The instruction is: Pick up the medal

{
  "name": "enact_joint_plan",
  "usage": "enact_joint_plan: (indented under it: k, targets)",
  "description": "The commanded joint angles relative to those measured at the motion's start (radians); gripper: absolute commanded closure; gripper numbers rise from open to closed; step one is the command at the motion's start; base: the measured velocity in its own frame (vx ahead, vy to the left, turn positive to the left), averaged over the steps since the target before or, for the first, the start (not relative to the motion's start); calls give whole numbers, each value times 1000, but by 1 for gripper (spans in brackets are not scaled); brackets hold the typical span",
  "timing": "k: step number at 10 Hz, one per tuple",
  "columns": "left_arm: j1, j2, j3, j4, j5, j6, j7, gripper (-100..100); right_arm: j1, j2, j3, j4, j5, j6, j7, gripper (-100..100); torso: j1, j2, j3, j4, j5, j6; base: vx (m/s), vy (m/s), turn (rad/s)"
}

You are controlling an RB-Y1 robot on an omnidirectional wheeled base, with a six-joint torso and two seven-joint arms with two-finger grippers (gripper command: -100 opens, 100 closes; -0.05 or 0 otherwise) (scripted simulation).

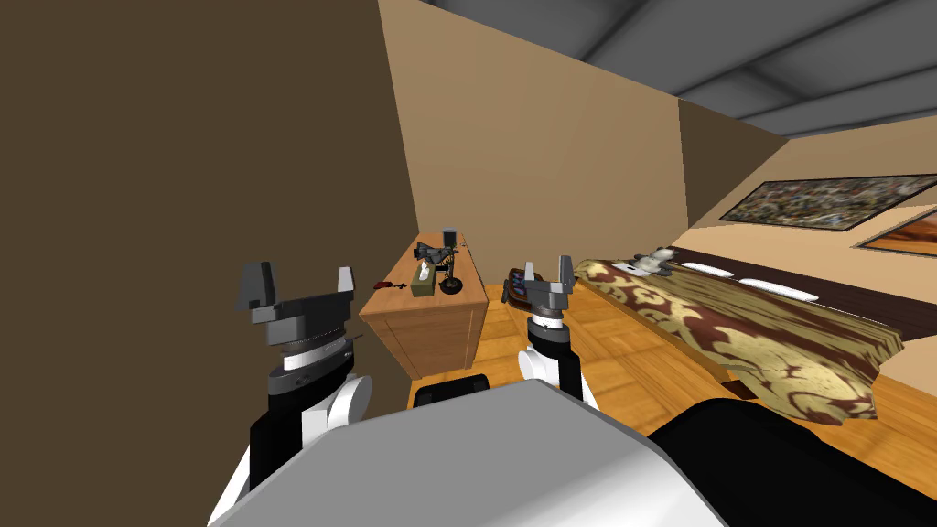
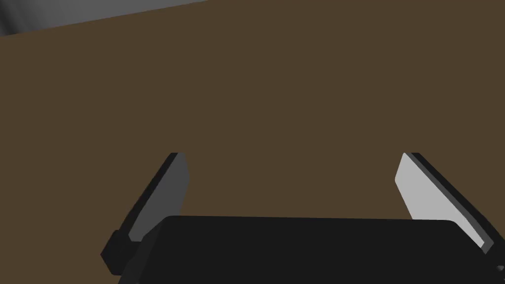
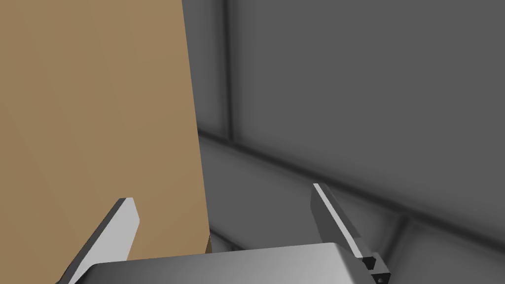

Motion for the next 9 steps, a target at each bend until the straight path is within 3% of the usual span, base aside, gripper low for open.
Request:
enact_joint_plan:
  k: [1, 4, 9]
  targets:
    - [-16, 39, 6, 5, -6, 24, 1, -100, 0, 0, 0, 0, 0, 0, 0, 0, 0, 0, 0, 0, 0, 0, -13, 1, -3]
    - [-80, 118, 28, 24, -30, 111, 5, -100, 0, 0, 0, 0, 0, 0, 0, 0, 0, 2, 1, 0, 0, 0, -37, -6, -4]
    - [-145, 159, 50, 44, -53, 214, 8, -100, 0, 0, 0, 0, 0, 0, 0, 0, 0, 2, 1, 0, 0, 0, -32, 0, -4]
